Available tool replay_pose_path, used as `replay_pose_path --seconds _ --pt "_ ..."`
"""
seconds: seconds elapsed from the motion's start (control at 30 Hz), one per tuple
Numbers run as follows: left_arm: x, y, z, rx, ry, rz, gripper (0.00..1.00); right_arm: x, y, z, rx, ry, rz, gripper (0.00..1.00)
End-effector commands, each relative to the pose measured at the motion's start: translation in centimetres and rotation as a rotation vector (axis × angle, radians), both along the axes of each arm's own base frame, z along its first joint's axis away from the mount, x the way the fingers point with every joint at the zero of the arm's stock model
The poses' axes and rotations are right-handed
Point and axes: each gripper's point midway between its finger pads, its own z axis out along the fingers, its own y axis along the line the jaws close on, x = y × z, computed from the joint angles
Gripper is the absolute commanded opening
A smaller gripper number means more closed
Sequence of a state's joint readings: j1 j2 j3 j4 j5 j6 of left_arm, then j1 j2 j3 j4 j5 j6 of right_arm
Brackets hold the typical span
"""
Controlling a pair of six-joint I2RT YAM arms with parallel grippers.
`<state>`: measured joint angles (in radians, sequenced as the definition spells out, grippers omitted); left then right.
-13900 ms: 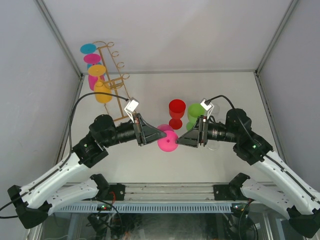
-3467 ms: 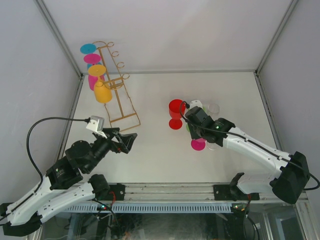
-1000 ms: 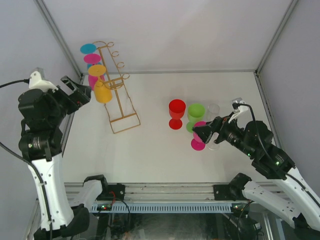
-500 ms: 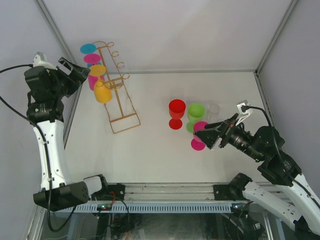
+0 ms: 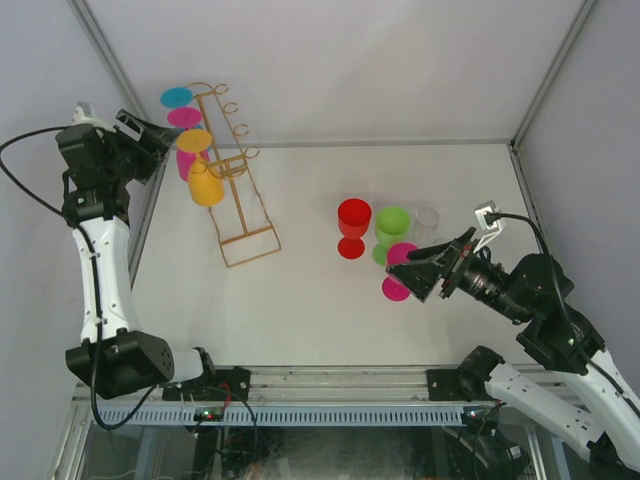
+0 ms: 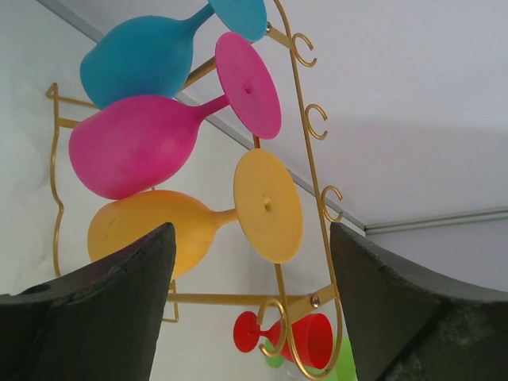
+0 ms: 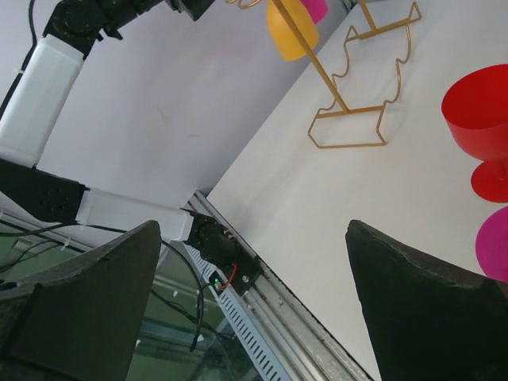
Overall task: Take the wine glass off the wine glass rack
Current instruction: Pick up the wine glass from the wine rack.
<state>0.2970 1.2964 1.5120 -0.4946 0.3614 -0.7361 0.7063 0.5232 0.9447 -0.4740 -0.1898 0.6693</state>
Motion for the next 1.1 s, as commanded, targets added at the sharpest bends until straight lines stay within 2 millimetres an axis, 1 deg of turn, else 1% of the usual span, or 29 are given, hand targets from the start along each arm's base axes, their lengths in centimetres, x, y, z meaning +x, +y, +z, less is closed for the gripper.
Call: replay_pose_path --seconds 0.0,0.1,0.23,0.37,0.47,0.63,0.7,0.83,1.07 --pt "1.6 -0.9 0.1 -0.075 -0.042 -0.064 0.80 0.4 0.0 1.7 0.060 -0.024 -0.020 1.00" --pt "2.4 -0.8 -0.8 -0.095 -0.015 -0.066 0.75 1.1 -1.3 1.4 0.049 -0.027 -0.103 1.00" --pt "3.0 -0.7 -1.5 -0.113 -0.013 -0.060 0.72 1.6 -2.8 1.1 0.022 -0.045 -0.181 1.00" --pt "3.7 -1.1 -1.8 -0.148 -0.013 -0.089 0.67 2.2 -3.9 -0.1 -0.015 -0.020 -0.246 1.00" --pt "4.0 -0.8 -2.2 -0.161 0.001 -0.072 0.66 2.1 -3.7 -0.7 -0.026 0.008 -0.241 1.00" --pt "4.5 -1.2 -2.2 -0.200 -0.009 -0.095 0.62 2.1 -3.3 -1.6 -0.053 0.037 -0.224 1.00" --pt "4.7 -1.3 -2.2 -0.206 -0.010 -0.105 0.56 2.2 -3.3 -1.8 -0.061 0.043 -0.226 1.00" --pt "4.6 -1.4 -2.2 -0.207 -0.013 -0.107 0.51 2.3 -3.3 -1.9 -0.060 0.049 -0.227 1.00" --pt "4.4 -1.3 -2.7 -0.201 -0.003 -0.100 0.46 2.3 -3.1 -1.9 -0.057 0.056 -0.223 1.00"
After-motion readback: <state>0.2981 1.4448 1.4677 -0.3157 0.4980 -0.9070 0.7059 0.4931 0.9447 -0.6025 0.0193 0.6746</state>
